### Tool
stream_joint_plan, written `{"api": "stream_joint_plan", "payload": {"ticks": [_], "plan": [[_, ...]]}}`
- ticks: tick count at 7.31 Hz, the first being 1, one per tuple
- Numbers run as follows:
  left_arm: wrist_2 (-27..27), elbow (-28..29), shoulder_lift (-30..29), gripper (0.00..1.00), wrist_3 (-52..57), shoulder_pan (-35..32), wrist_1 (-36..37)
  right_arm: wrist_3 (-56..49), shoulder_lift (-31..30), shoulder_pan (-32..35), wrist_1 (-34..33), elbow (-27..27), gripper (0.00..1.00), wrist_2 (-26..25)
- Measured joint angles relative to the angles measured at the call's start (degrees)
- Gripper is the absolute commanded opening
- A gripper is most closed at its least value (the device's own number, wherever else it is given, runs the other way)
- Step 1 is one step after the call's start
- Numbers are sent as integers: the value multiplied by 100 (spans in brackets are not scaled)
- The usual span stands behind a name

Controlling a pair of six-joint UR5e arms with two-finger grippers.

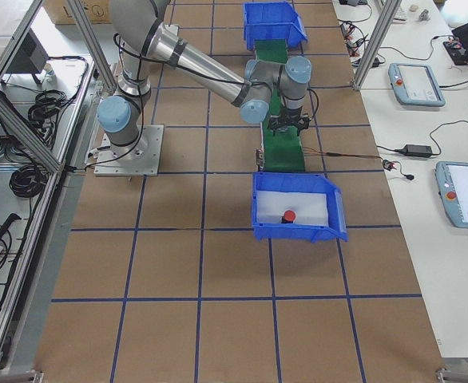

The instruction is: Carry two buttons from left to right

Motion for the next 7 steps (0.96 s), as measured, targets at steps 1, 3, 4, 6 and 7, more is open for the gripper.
{"api": "stream_joint_plan", "payload": {"ticks": [1, 3, 4, 6, 7], "plan": [[1, -1, 0, 100, 0, 0, -3, 1, 6, 3, -5, -4, 100, 0], [-5, -4, 0, 100, 0, 0, -2, -7, 14, 3, -47, -12, 100, -5], [-8, -4, 0, 100, 0, 0, -2, -15, 23, -1, -71, -15, 100, -9], [-10, -1, 0, 100, 0, 0, -2, -32, 38, -20, -130, -26, 100, -21], [-10, 0, 0, 100, 0, 0, 0, -50, 40, -48, -146, -27, 100, -24]]}}
